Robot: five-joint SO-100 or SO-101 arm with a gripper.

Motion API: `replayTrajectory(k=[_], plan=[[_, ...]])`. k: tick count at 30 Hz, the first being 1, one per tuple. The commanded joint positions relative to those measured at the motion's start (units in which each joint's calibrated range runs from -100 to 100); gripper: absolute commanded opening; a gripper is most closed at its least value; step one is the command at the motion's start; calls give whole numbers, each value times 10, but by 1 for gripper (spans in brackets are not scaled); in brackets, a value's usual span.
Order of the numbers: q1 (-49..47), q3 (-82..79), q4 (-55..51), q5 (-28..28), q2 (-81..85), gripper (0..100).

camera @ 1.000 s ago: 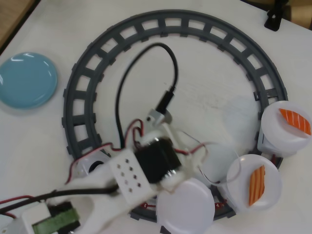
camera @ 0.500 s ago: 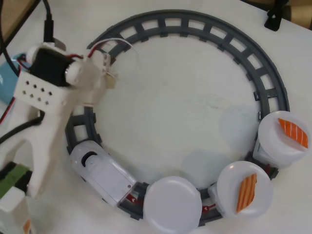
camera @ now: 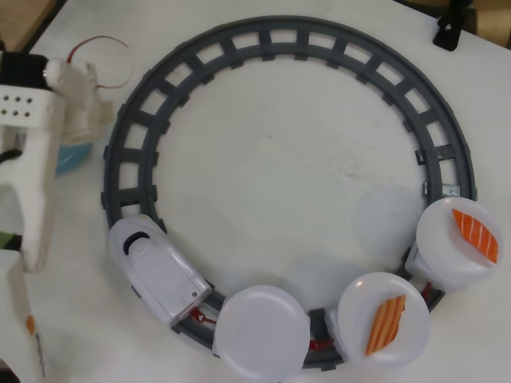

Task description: Pick up the sushi from the Shinkansen and put it on the blue dish

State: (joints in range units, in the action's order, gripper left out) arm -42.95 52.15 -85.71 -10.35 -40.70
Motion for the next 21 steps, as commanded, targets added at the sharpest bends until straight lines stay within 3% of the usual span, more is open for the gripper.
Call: replayTrajectory(k=[1,14,21], plan=[[-42,3,4,3,-2,5],[-108,2,0,1,-89,6],[-122,15,-14,0,-86,22]])
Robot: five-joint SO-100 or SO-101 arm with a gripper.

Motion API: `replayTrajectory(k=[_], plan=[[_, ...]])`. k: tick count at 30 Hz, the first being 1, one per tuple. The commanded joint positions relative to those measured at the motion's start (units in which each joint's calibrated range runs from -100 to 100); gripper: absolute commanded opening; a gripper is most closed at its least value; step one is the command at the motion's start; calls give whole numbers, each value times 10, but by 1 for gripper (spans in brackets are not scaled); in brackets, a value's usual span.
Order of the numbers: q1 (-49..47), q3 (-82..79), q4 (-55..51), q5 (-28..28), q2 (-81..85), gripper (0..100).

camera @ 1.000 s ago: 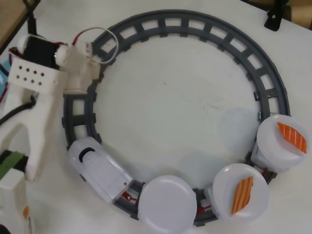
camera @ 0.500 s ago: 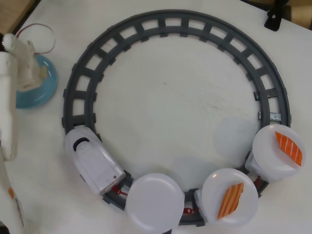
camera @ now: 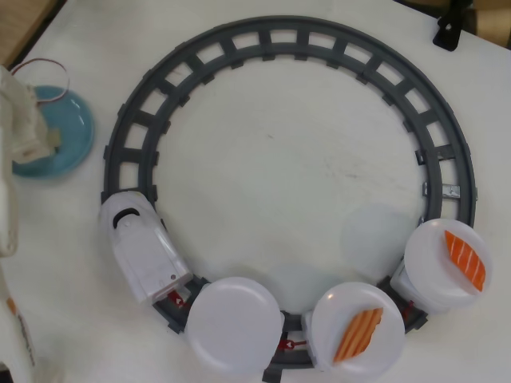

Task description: Pick up the sushi from the Shinkansen and put it on the blue dish

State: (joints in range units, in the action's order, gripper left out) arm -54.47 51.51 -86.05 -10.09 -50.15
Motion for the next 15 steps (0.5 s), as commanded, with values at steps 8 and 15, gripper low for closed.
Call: replayTrajectory(k=[8,15], plan=[[-5,183,-109,-2,7,23],[-7,213,-133,-2,27,23]])
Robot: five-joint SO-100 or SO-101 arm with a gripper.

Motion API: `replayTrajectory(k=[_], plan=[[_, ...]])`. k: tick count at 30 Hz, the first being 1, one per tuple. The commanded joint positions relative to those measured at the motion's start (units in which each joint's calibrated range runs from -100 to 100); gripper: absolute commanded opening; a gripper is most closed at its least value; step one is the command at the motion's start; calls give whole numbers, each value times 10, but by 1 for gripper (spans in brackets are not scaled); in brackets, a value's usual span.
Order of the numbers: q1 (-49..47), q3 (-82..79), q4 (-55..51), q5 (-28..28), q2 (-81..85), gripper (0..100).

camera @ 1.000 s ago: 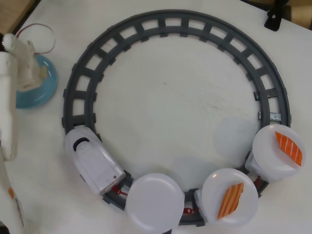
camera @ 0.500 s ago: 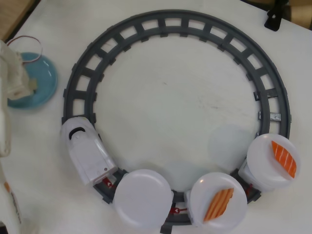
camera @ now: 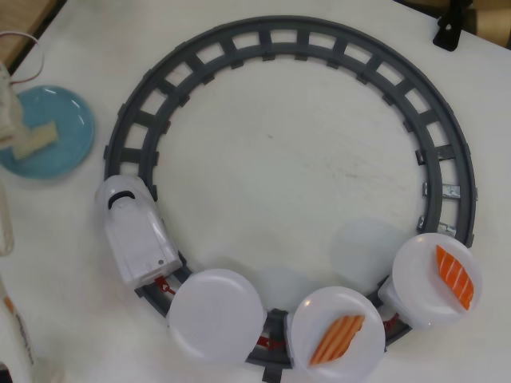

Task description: Pick up the sushi from the Shinkansen and put it on the blue dish

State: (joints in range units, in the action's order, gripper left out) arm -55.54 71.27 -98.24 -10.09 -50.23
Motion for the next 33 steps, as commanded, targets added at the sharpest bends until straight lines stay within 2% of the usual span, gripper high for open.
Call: replayTrajectory(k=[1,6,13,23,33], plan=[[3,0,-11,-2,39,23],[3,-46,-11,-1,103,23],[18,-151,-11,3,287,23],[46,-559,15,3,632,23],[37,-1062,248,51,975,22]])
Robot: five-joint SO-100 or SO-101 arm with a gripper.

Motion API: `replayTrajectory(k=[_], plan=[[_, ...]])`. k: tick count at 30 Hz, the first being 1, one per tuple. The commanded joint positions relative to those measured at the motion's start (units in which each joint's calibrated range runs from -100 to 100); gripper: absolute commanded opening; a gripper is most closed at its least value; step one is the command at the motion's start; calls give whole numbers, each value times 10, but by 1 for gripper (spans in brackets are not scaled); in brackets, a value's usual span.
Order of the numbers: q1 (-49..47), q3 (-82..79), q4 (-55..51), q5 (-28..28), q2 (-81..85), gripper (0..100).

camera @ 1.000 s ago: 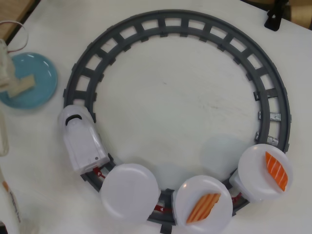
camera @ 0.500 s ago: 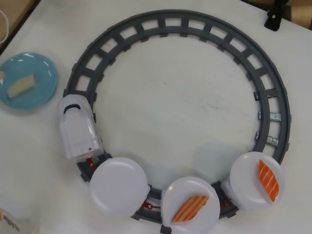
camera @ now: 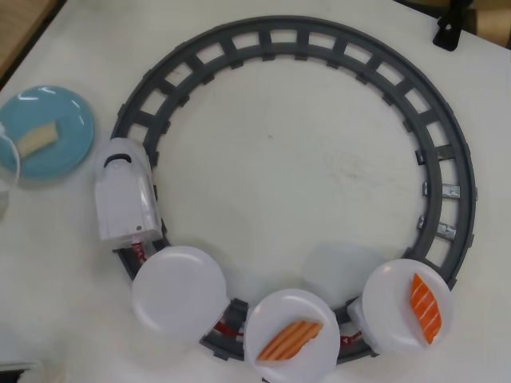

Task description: Pick up the sushi from the Shinkansen and put it on the blue dish

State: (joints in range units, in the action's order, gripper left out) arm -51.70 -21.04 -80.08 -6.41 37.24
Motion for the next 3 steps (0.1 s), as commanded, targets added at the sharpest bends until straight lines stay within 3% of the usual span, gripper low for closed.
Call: replayTrajectory(k=[1,3], plan=[[-2,-184,85,18,128,22],[-2,-258,113,24,174,22]])
